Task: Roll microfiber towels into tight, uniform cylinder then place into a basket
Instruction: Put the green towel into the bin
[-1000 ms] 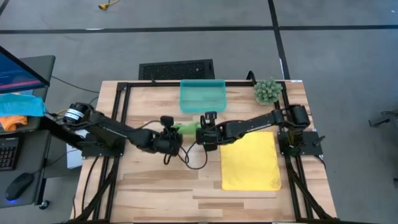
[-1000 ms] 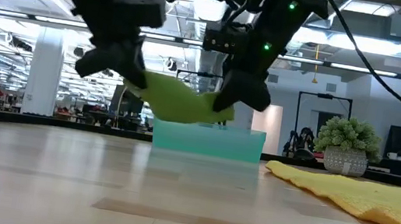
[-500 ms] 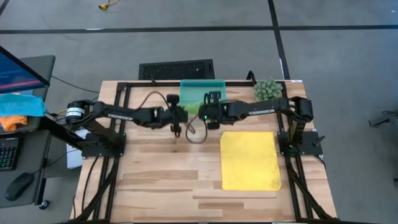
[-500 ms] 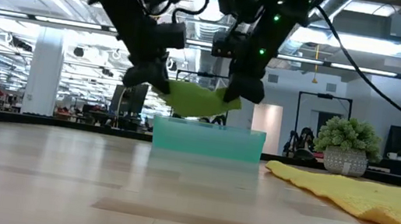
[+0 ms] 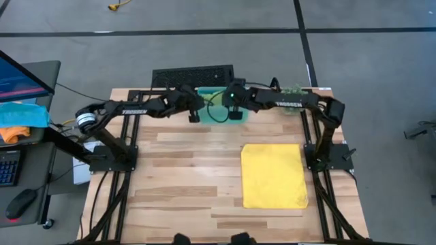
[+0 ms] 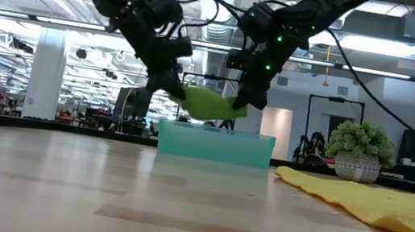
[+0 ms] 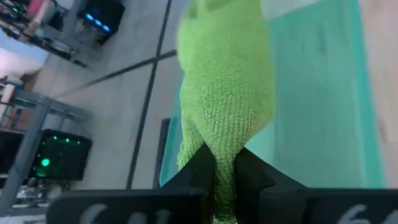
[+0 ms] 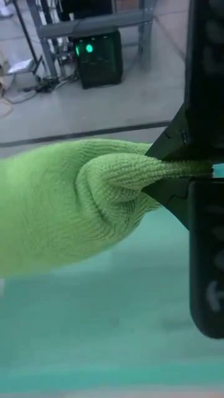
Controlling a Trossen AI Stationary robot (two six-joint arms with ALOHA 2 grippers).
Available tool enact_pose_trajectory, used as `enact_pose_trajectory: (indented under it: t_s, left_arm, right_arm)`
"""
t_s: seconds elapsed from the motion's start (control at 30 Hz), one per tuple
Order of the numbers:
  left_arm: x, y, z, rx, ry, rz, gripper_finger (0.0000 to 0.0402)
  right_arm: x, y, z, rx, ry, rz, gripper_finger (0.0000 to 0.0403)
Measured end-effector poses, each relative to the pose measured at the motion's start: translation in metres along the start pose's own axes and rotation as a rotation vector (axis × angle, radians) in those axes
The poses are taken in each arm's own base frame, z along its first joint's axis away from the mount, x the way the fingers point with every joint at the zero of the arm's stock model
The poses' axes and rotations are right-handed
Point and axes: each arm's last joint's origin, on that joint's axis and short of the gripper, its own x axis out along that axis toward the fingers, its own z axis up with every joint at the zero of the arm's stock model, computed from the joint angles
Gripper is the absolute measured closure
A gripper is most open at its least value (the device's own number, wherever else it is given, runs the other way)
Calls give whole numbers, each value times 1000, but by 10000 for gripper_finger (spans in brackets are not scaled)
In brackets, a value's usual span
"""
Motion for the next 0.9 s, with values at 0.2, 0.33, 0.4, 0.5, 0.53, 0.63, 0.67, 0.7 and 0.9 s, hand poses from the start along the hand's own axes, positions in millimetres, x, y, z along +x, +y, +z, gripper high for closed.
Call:
enact_pose_trajectory:
  t_s: [0.2, 0.33, 0.4, 0.5, 0.53, 0.63, 0.67, 0.7, 0.9]
  left_arm:
    - [30, 19, -2, 5, 62, -43, 387]
    - [41, 25, -3, -6, 141, -128, 386]
    - [40, 23, -3, -4, 167, -181, 386]
    - [38, 18, 3, 9, 144, -211, 386]
    - [38, 17, 4, 23, 146, -206, 386]
    - [39, 22, 6, 51, 130, -142, 386]
    - [39, 24, 6, 47, 122, -135, 386]
    - [39, 26, 6, 46, 115, -129, 386]
    - [41, 34, 4, 39, 77, -109, 386]
  right_arm:
    - [8, -17, -11, 13, -12, 6, 379]
    - [19, -14, -21, -13, 29, 69, 379]
    - [23, -13, -23, -38, 42, 87, 379]
    - [27, -7, -30, -84, 92, 140, 379]
    - [27, -8, -30, -86, 88, 134, 379]
    - [29, -15, -30, -65, 75, 88, 379]
    - [29, -18, -31, -57, 70, 76, 379]
    - [30, -20, -32, -49, 67, 67, 379]
    - [46, -22, -39, -113, 74, 69, 379]
